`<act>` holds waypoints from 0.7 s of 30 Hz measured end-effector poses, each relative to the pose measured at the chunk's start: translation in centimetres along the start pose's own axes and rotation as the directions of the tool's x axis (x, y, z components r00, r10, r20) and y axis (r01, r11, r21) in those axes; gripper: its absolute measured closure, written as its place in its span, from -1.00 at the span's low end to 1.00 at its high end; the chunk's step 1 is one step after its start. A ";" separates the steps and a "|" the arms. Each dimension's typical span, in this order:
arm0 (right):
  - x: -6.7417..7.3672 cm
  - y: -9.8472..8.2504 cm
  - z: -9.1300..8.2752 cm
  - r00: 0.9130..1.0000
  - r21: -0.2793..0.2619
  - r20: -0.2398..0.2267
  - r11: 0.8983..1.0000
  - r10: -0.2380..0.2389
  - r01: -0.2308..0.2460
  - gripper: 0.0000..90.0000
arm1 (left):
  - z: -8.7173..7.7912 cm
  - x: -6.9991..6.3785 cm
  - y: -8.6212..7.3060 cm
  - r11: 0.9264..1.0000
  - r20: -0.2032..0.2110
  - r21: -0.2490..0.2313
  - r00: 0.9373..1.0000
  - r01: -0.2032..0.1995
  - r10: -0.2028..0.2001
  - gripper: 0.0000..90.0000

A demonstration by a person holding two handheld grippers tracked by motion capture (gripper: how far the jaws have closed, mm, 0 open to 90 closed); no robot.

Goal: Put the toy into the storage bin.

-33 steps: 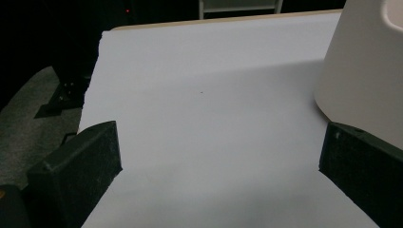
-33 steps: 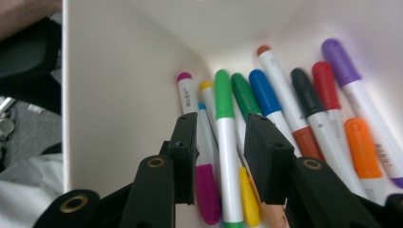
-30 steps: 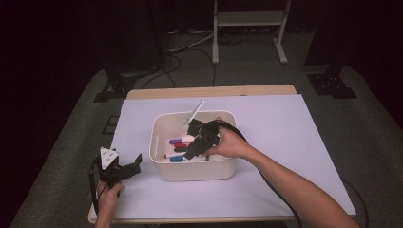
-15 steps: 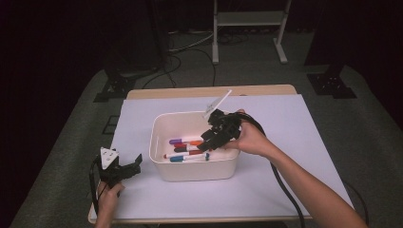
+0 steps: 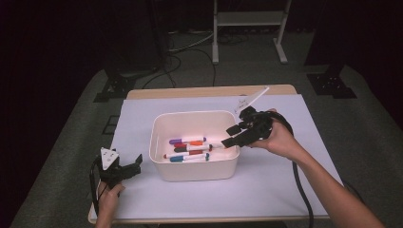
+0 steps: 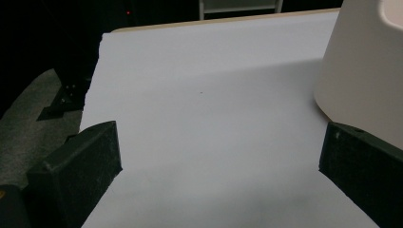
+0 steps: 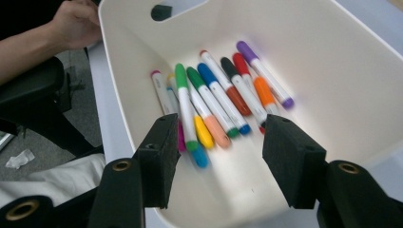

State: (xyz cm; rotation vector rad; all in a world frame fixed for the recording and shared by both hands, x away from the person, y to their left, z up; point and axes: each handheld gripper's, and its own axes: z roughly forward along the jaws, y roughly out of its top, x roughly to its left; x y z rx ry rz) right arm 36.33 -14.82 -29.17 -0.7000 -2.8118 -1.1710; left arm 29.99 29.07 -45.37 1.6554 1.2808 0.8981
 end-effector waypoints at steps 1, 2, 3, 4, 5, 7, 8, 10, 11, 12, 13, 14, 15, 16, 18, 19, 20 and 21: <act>-0.2 -0.3 -0.4 1.000 -0.004 0.008 1.000 0.004 -0.004 0.00 | 0.0 0.0 0.0 1.000 0.001 0.000 1.000 -0.001 0.001 -1.00; -0.3 -0.5 -0.8 1.000 -0.013 0.010 1.000 0.013 -0.013 0.00 | 0.0 0.0 0.0 1.000 0.002 -0.001 1.000 -0.004 0.004 -1.00; -0.5 -0.9 -1.3 1.000 -0.024 0.014 1.000 0.020 -0.019 0.00 | 0.0 0.0 0.0 1.000 0.001 0.001 1.000 -0.006 0.006 -1.00; -0.6 -1.1 -1.6 0.999 -0.028 0.020 0.999 0.026 -0.026 0.00 | 0.0 -0.1 0.0 1.000 0.002 0.002 1.000 -0.006 0.006 -1.00; -0.7 -1.4 -2.1 0.999 -0.034 0.028 0.999 0.030 -0.029 0.00 | 0.0 -0.1 0.0 1.000 0.002 0.001 1.000 -0.006 0.006 -1.00; -0.9 -1.8 -2.7 0.999 -0.045 0.035 0.998 0.039 -0.037 -0.01 | 0.0 -0.1 0.0 1.000 0.002 0.002 1.000 -0.006 0.006 -1.00; -0.9 -2.1 -3.0 0.998 -0.051 0.040 0.998 0.041 -0.039 -0.01 | 0.1 -0.1 0.0 1.000 0.001 0.002 1.000 -0.005 0.005 -1.00; -1.1 -2.6 -3.6 0.997 -0.062 0.050 0.997 0.052 -0.049 -0.02 | 0.0 0.0 0.0 1.000 0.002 0.002 1.000 -0.005 0.005 -1.00; -1.2 -2.8 -3.9 0.997 -0.066 0.054 0.996 0.059 -0.056 -0.02 | 0.1 -0.1 0.0 1.000 0.001 0.002 1.000 -0.004 0.004 -1.00; -1.3 -3.1 -4.1 0.996 -0.067 0.058 0.996 0.064 -0.060 -0.02 | 0.1 -0.1 0.0 1.000 0.002 0.005 1.000 -0.008 0.008 -1.00; -1.5 -3.4 -4.3 0.995 -0.068 0.064 0.996 0.070 -0.066 -0.02 | 0.1 -0.1 0.0 1.000 0.002 0.004 1.000 -0.009 0.009 -1.00; -1.6 -3.7 -4.4 0.995 -0.072 0.066 0.995 0.076 -0.071 -0.02 | 0.1 -0.1 0.0 1.000 0.001 0.004 1.000 -0.009 0.009 -1.00; -1.7 -4.0 -4.5 0.994 -0.075 0.066 0.994 0.085 -0.080 -0.02 | 0.1 -0.1 0.0 1.000 0.001 0.003 1.000 -0.008 0.008 -1.00; -1.9 -4.2 -4.5 0.994 -0.074 0.067 0.994 0.088 -0.083 -0.03 | 0.1 -0.1 0.0 1.000 0.000 0.003 1.000 -0.008 0.008 -1.00; -2.2 -4.9 -4.6 0.992 -0.074 0.072 0.993 0.101 -0.096 -0.03 | 0.1 -0.1 0.0 1.000 0.000 0.005 1.000 -0.007 0.007 -1.00; -2.3 -5.2 -4.6 0.992 -0.074 0.073 0.992 0.107 -0.102 -0.04 | 0.1 -0.1 0.0 1.000 0.000 0.004 1.000 -0.007 0.007 -1.00; -2.5 -5.6 -4.6 0.991 -0.073 0.076 0.991 0.114 -0.108 -0.04 | 0.1 -0.1 0.0 1.000 0.000 0.004 1.000 -0.006 0.006 -1.00; -2.7 -5.9 -4.6 0.990 -0.076 0.077 0.990 0.121 -0.116 -0.04 | 0.1 -0.1 0.0 1.000 0.000 0.002 1.000 -0.005 0.005 -1.00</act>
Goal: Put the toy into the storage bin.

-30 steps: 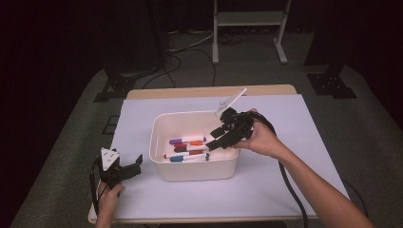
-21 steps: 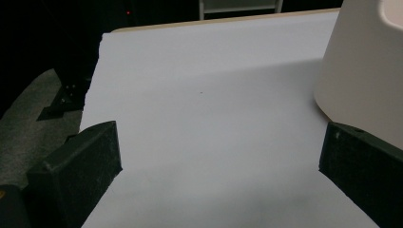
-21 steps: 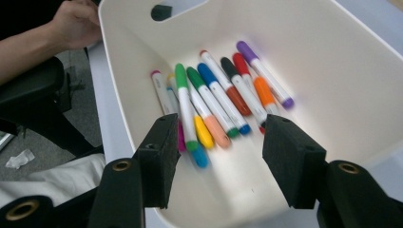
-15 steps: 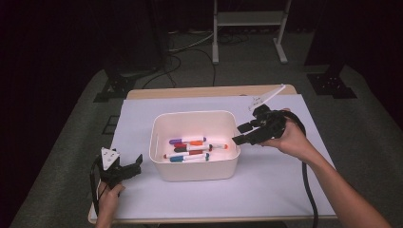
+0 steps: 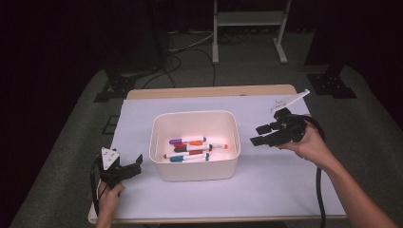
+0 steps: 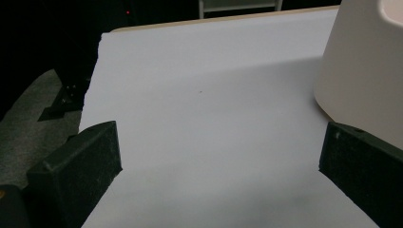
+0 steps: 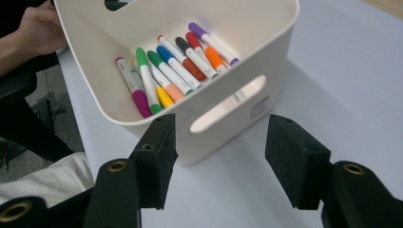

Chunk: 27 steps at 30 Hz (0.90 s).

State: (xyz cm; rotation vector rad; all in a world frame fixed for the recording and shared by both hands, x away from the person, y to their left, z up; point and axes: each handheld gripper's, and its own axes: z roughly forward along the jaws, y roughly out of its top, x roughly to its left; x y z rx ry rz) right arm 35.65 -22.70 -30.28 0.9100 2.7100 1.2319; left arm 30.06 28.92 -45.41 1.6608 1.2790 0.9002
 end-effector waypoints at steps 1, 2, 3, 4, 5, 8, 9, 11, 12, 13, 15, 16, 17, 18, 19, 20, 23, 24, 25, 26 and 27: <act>-0.2 -0.3 -0.1 1.000 0.001 0.002 1.000 0.009 -0.009 -0.05 | 0.0 0.0 0.0 1.000 0.000 0.000 1.000 -0.002 0.002 -1.00; -0.4 -0.7 -0.1 1.000 -0.003 0.006 1.000 0.017 -0.017 -0.05 | 0.0 0.0 0.0 1.000 0.001 -0.001 1.000 -0.001 0.001 -1.00; -0.5 -1.0 -0.1 1.000 -0.004 0.006 1.000 0.020 -0.020 -0.05 | 0.0 0.0 0.0 1.000 0.000 -0.001 1.000 -0.006 0.006 -1.00; -0.7 -1.3 -0.1 1.000 -0.004 0.008 1.000 0.027 -0.027 -0.05 | -0.1 0.0 0.0 1.000 0.000 -0.001 1.000 -0.013 0.013 -1.00; -0.9 -1.8 -0.1 0.999 -0.001 0.011 0.999 0.039 -0.039 -0.06 | -0.1 0.0 0.0 1.000 0.000 -0.002 1.000 -0.014 0.014 -1.00; -1.4 -2.9 -0.1 0.998 -0.003 0.017 0.998 0.060 -0.060 -0.07 | -0.1 -0.1 0.0 1.000 0.000 -0.008 1.000 -0.020 0.020 -1.00; -1.5 -3.2 -0.1 0.998 -0.005 0.019 0.998 0.064 -0.064 -0.07 | -0.1 -0.1 0.0 1.000 -0.001 -0.009 1.000 -0.021 0.021 -1.00; -1.8 -3.9 0.0 0.997 -0.008 0.019 0.997 0.077 -0.077 -0.08 | -0.1 -0.1 0.0 1.000 -0.002 -0.008 1.000 -0.021 0.021 -1.00; -2.0 -4.3 0.0 0.996 -0.009 0.025 0.997 0.080 -0.080 -0.08 | -0.1 -0.2 0.0 1.000 -0.003 -0.008 1.000 -0.021 0.021 -1.00; -2.1 -4.6 0.0 0.996 -0.013 0.029 0.996 0.083 -0.083 -0.08 | -0.1 -0.2 0.0 1.000 -0.003 -0.007 1.000 -0.021 0.021 -1.00; -2.4 -5.3 0.1 0.995 -0.015 0.028 0.995 0.098 -0.098 -0.09 | -0.1 -0.2 0.0 1.000 -0.004 -0.006 1.000 -0.022 0.022 -1.00; -2.6 -5.7 0.1 0.994 -0.016 0.030 0.994 0.106 -0.106 -0.09 | -0.1 -0.2 0.0 1.000 -0.004 -0.006 1.000 -0.022 0.022 -1.00; -2.7 -5.9 0.1 0.994 -0.016 0.029 0.994 0.110 -0.110 -0.09 | -0.1 -0.2 0.0 1.000 -0.004 -0.006 1.000 -0.023 0.023 -1.00; -2.8 -6.3 0.1 0.992 -0.014 0.032 0.993 0.120 -0.120 -0.10 | -0.1 -0.2 0.0 1.000 -0.004 -0.005 1.000 -0.024 0.024 -1.00; -2.8 -6.5 0.1 0.992 -0.015 0.033 0.992 0.123 -0.123 -0.10 | -0.1 -0.2 0.0 1.000 -0.003 -0.005 1.000 -0.024 0.024 -1.00; -2.9 -6.8 0.2 0.991 -0.016 0.034 0.992 0.129 -0.128 -0.11 | -0.1 -0.2 0.0 1.000 -0.003 -0.004 1.000 -0.025 0.025 -1.00; -3.2 -7.5 0.2 0.988 -0.022 0.040 0.989 0.146 -0.145 -0.12 | -0.1 -0.2 0.0 1.000 -0.003 -0.003 1.000 -0.024 0.024 -1.00; -3.3 -7.8 0.2 0.988 -0.025 0.040 0.989 0.150 -0.149 -0.13 | -0.1 -0.2 0.0 1.000 -0.003 -0.004 1.000 -0.024 0.024 -1.00; -3.3 -8.1 0.2 0.987 -0.027 0.044 0.988 0.156 -0.154 -0.13 | -0.1 -0.2 0.0 1.000 -0.003 -0.004 1.000 -0.025 0.025 -1.00; -3.4 -8.3 0.2 0.986 -0.030 0.045 0.987 0.160 -0.159 -0.13 | -0.1 -0.2 0.0 1.000 -0.002 -0.003 1.000 -0.027 0.027 -1.00; -3.4 -8.7 0.3 0.984 -0.027 0.044 0.985 0.170 -0.169 -0.13 | -0.1 -0.2 0.0 1.000 -0.002 -0.003 1.000 -0.028 0.028 -1.00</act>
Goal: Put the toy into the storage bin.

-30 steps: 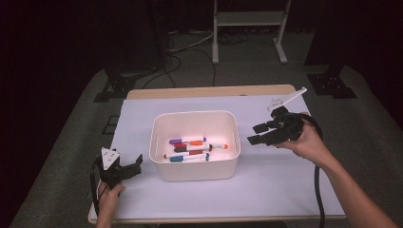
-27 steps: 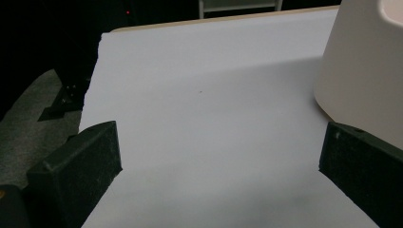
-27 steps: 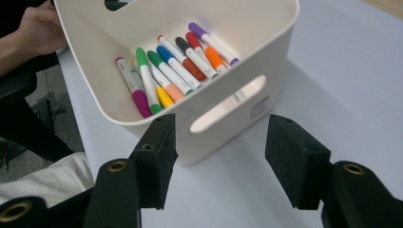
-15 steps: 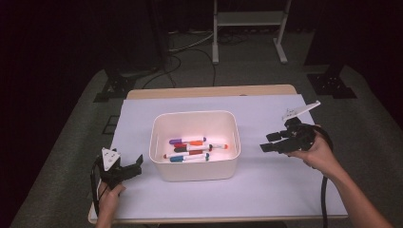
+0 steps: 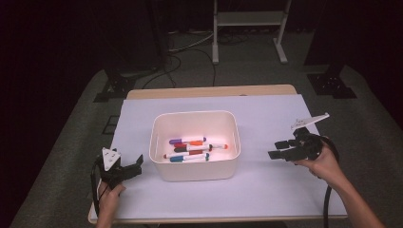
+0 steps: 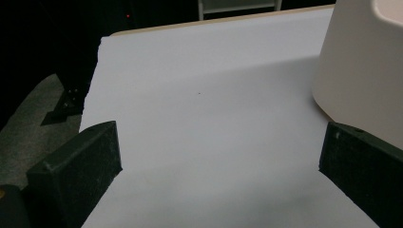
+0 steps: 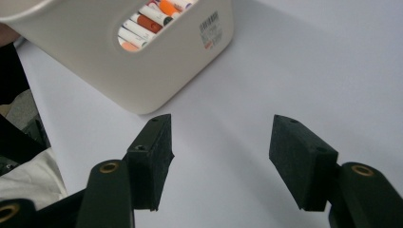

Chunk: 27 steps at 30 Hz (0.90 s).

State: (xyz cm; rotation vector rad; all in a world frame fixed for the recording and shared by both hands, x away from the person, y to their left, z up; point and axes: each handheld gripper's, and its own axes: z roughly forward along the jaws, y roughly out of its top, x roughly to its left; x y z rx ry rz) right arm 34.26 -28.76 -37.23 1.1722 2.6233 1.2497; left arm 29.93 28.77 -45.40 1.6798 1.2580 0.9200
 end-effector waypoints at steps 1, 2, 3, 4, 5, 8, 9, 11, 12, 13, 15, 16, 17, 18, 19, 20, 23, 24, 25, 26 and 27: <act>-0.1 -0.2 0.0 1.000 -0.001 0.002 1.000 0.002 -0.002 -0.14 | 0.0 0.0 0.0 1.000 0.000 0.000 1.000 0.000 0.000 -1.00; -0.2 -0.5 0.1 1.000 -0.001 0.002 1.000 0.007 -0.007 -0.14 | 0.0 0.0 0.0 1.000 0.000 0.000 1.000 0.000 0.000 -1.00; -0.3 -0.7 0.1 1.000 0.002 0.003 1.000 0.008 -0.008 -0.15 | 0.0 0.0 0.0 1.000 -0.001 0.000 1.000 -0.001 0.001 -1.00; -0.4 -1.0 0.1 1.000 0.003 0.005 1.000 0.014 -0.014 -0.16 | 0.0 0.0 0.0 1.000 0.000 0.000 1.000 -0.001 0.001 -1.00; -0.4 -1.2 0.1 1.000 0.000 0.006 1.000 0.018 -0.018 -0.16 | 0.0 0.0 0.0 1.000 -0.001 0.000 1.000 -0.001 0.001 -1.00; -0.6 -2.0 0.0 1.000 -0.001 0.014 1.000 0.028 -0.028 -0.17 | 0.0 0.0 0.0 1.000 -0.001 -0.001 1.000 -0.004 0.004 -1.00; -0.7 -2.3 0.0 0.999 -0.003 0.014 1.000 0.031 -0.031 -0.17 | 0.0 -0.1 0.0 1.000 -0.002 -0.001 1.000 -0.005 0.005 -1.00; -0.8 -2.8 -0.1 0.999 -0.012 0.018 0.999 0.036 -0.036 -0.17 | 0.0 -0.1 0.0 1.000 -0.002 -0.001 1.000 -0.005 0.005 -1.00; -0.8 -3.0 -0.2 0.999 -0.015 0.016 0.999 0.043 -0.042 -0.17 | 0.0 -0.1 0.0 1.000 -0.001 0.001 1.000 -0.005 0.005 -1.00; -0.8 -3.2 -0.2 0.999 -0.017 0.016 0.999 0.048 -0.048 -0.17 | 0.0 -0.1 0.0 1.000 -0.001 0.002 1.000 -0.005 0.005 -1.00; -0.9 -3.7 -0.4 0.998 -0.025 0.017 0.998 0.053 -0.053 -0.18 | 0.0 -0.1 0.0 1.000 -0.002 0.002 1.000 -0.006 0.006 -1.00; -1.0 -3.9 -0.5 0.998 -0.029 0.016 0.998 0.058 -0.057 -0.18 | 0.0 -0.1 0.0 1.000 -0.002 0.000 1.000 -0.005 0.005 -1.00; -1.0 -4.2 -0.6 0.998 -0.029 0.016 0.997 0.066 -0.065 -0.18 | 0.0 -0.1 0.0 1.000 -0.001 0.000 1.000 -0.006 0.006 -1.00; -1.0 -4.5 -0.7 0.997 -0.029 0.015 0.997 0.071 -0.071 -0.18 | 0.0 -0.1 0.0 1.000 -0.001 0.000 1.000 -0.007 0.007 -1.00; -1.1 -4.8 -0.8 0.997 -0.031 0.017 0.997 0.074 -0.073 -0.18 | 0.0 -0.1 0.0 1.000 -0.001 0.000 1.000 -0.007 0.007 -1.00; -1.1 -5.0 -0.9 0.997 -0.033 0.020 0.997 0.076 -0.075 -0.18 | 0.0 -0.1 0.0 1.000 -0.001 0.000 1.000 -0.008 0.008 -1.00; -1.2 -6.0 -1.2 0.995 -0.045 0.027 0.995 0.093 -0.092 -0.18 | 0.0 -0.1 0.0 1.000 -0.001 0.000 1.000 -0.007 0.007 -1.00; -1.2 -6.3 -1.3 0.995 -0.048 0.030 0.994 0.096 -0.095 -0.18 | 0.0 -0.1 0.0 1.000 -0.001 0.000 1.000 -0.007 0.007 -1.00; -1.2 -6.6 -1.4 0.995 -0.053 0.033 0.994 0.098 -0.096 -0.18 | 0.0 -0.1 0.0 1.000 -0.001 0.000 1.000 -0.007 0.007 -1.00; -1.2 -6.9 -1.4 0.994 -0.059 0.036 0.993 0.105 -0.103 -0.18 | 0.0 -0.1 0.0 1.000 -0.001 0.000 1.000 -0.008 0.008 -1.00; -1.2 -7.3 -1.4 0.993 -0.062 0.041 0.992 0.109 -0.107 -0.19 | 0.0 -0.1 0.0 1.000 -0.001 0.001 1.000 -0.010 0.010 -1.00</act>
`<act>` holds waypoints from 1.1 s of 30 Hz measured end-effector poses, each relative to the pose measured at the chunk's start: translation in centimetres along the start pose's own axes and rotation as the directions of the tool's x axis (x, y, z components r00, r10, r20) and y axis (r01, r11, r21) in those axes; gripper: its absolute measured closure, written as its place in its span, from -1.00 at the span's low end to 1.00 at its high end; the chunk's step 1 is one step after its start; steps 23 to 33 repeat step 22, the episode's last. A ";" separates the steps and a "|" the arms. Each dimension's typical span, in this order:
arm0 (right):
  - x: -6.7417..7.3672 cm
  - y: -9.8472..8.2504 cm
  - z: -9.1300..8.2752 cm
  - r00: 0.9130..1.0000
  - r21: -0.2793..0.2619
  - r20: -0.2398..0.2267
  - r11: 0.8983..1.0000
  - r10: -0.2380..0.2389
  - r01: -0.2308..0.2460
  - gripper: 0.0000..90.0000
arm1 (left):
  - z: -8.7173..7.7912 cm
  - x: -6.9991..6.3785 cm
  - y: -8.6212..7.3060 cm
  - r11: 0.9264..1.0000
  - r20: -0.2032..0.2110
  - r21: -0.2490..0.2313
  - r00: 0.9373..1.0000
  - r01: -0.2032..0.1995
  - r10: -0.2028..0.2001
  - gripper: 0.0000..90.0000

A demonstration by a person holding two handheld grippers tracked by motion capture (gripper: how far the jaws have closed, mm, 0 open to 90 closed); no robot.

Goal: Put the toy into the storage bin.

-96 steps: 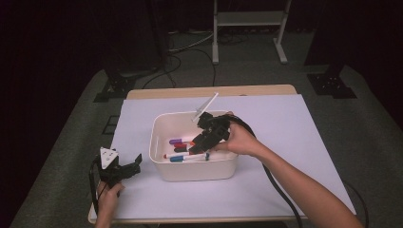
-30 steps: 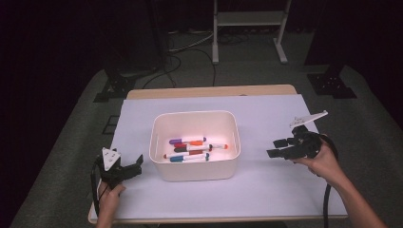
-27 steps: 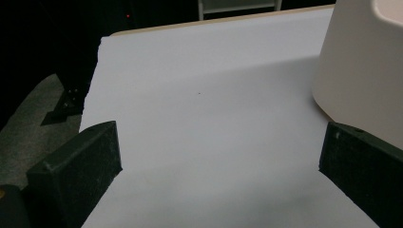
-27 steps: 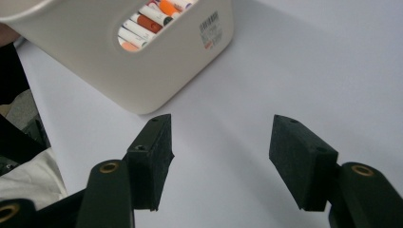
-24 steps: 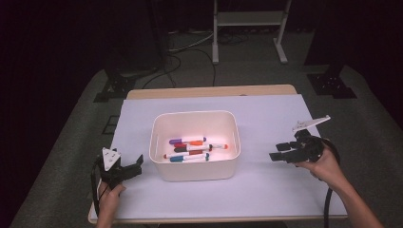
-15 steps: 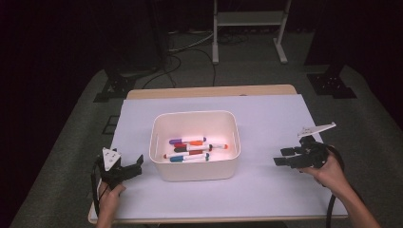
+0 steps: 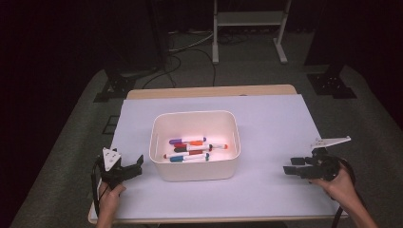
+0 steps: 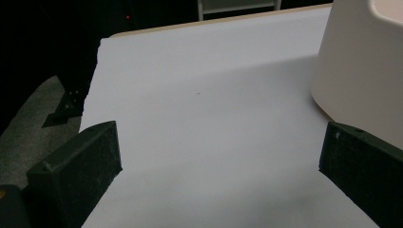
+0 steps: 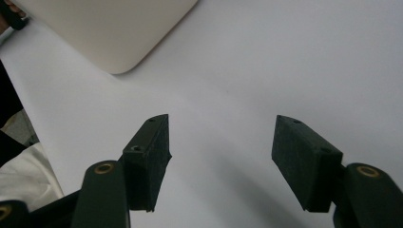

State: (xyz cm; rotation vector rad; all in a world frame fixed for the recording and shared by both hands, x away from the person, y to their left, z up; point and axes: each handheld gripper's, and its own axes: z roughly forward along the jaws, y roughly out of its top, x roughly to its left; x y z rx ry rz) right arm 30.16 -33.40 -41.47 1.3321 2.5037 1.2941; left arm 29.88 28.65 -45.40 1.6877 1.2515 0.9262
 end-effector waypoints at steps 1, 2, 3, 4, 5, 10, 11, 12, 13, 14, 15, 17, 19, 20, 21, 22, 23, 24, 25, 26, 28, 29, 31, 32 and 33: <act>0.0 -0.3 0.0 1.000 -0.003 0.006 1.000 0.004 -0.004 -0.20 | 0.0 0.0 0.0 1.000 -0.001 0.000 1.000 0.000 0.000 -1.00; 0.0 -0.6 0.0 1.000 -0.007 0.011 1.000 0.006 -0.006 -0.20 | 0.0 0.0 0.0 1.000 -0.001 0.000 1.000 -0.002 0.002 -1.00; 0.1 -0.9 0.0 1.000 -0.007 0.014 1.000 0.008 -0.008 -0.21 | 0.0 0.0 0.0 1.000 -0.001 0.000 1.000 -0.003 0.003 -1.00; 0.2 -1.2 0.0 0.999 -0.013 0.031 1.000 0.004 -0.004 -0.21 | 0.0 0.0 0.0 1.000 -0.002 -0.001 1.000 -0.002 0.002 -1.00; 0.3 -1.4 0.0 0.999 -0.023 0.039 1.000 0.001 0.000 -0.21 | 0.0 0.0 0.0 1.000 -0.002 -0.001 1.000 -0.002 0.002 -1.00; 0.6 -2.1 -0.1 0.999 -0.048 0.033 0.999 0.005 -0.003 -0.25 | 0.0 0.0 0.0 1.000 -0.003 0.002 1.000 0.004 -0.004 -1.00; 0.6 -2.1 -0.1 0.999 -0.049 0.034 0.999 0.005 -0.003 -0.26 | 0.0 0.0 0.0 1.000 -0.001 0.000 1.000 0.002 -0.002 -1.00; 0.6 -2.3 -0.1 0.999 -0.055 0.035 0.999 0.007 -0.005 -0.26 | 0.0 0.0 0.0 1.000 0.000 -0.002 1.000 0.001 -0.001 -1.00; 0.6 -2.4 -0.1 0.999 -0.061 0.034 0.998 0.013 -0.011 -0.27 | 0.0 0.0 0.0 1.000 0.000 -0.002 1.000 -0.002 0.002 -1.00; 0.6 -2.5 -0.2 0.999 -0.064 0.038 0.998 0.017 -0.014 -0.28 | 0.0 -0.1 0.0 1.000 0.001 -0.002 1.000 -0.005 0.005 -1.00; 0.5 -2.6 -0.2 0.999 -0.065 0.043 0.998 0.016 -0.013 -0.28 | 0.0 -0.1 0.0 1.000 0.003 -0.003 1.000 -0.007 0.007 -1.00; 0.5 -2.8 -0.4 0.999 -0.072 0.050 0.997 0.022 -0.018 -0.28 | 0.0 -0.1 0.0 1.000 0.004 -0.002 1.000 -0.007 0.007 -1.00; 0.5 -3.1 -0.4 0.998 -0.079 0.057 0.997 0.031 -0.026 -0.28 | 0.0 -0.1 0.0 1.000 0.004 -0.003 1.000 -0.008 0.008 -1.00; 0.5 -3.2 -0.4 0.998 -0.076 0.059 0.997 0.031 -0.026 -0.28 | 0.0 -0.1 0.0 1.000 0.004 -0.002 1.000 -0.009 0.009 -1.00; 0.5 -3.3 -0.3 0.998 -0.078 0.060 0.997 0.031 -0.026 -0.29 | 0.0 -0.1 0.0 1.000 0.004 -0.002 1.000 -0.011 0.011 -1.00; 0.5 -3.3 -0.2 0.998 -0.080 0.062 0.997 0.028 -0.023 -0.30 | 0.0 -0.1 0.0 1.000 0.004 -0.002 1.000 -0.014 0.014 -1.00; 0.5 -3.3 -0.2 0.998 -0.080 0.062 0.997 0.028 -0.023 -0.30 | 0.0 -0.1 0.0 1.000 0.004 -0.002 1.000 -0.014 0.014 -1.00; 0.5 -3.3 -0.2 0.998 -0.080 0.062 0.997 0.028 -0.023 -0.30 | 0.0 -0.1 0.0 1.000 0.004 -0.002 1.000 -0.014 0.014 -1.00; 0.5 -3.3 -0.2 0.998 -0.080 0.062 0.997 0.028 -0.023 -0.30 | 0.0 -0.1 0.0 1.000 0.004 -0.002 1.000 -0.014 0.014 -1.00; 0.5 -3.3 -0.2 0.998 -0.080 0.062 0.997 0.028 -0.023 -0.30 | 0.0 -0.1 0.0 1.000 0.004 -0.002 1.000 -0.014 0.014 -1.00; 0.5 -3.3 -0.2 0.998 -0.080 0.062 0.997 0.028 -0.023 -0.30 | 0.0 -0.1 0.0 1.000 0.004 -0.002 1.000 -0.014 0.014 -1.00; 0.5 -3.3 -0.2 0.998 -0.080 0.062 0.997 0.028 -0.023 -0.30 | 0.0 -0.1 0.0 1.000 0.004 -0.002 1.000 -0.014 0.014 -1.00; 0.5 -3.3 -0.2 0.998 -0.080 0.062 0.997 0.028 -0.023 -0.30 | 0.0 -0.1 0.0 1.000 0.004 -0.002 1.000 -0.014 0.014 -1.00; 0.5 -3.3 -0.2 0.998 -0.080 0.062 0.997 0.028 -0.023 -0.30 | 0.0 -0.1 0.0 1.000 0.004 -0.002 1.000 -0.014 0.014 -1.00; 0.5 -3.3 -0.2 0.998 -0.080 0.062 0.997 0.028 -0.023 -0.30 | 0.0 -0.1 0.0 1.000 0.004 -0.002 1.000 -0.014 0.014 -1.00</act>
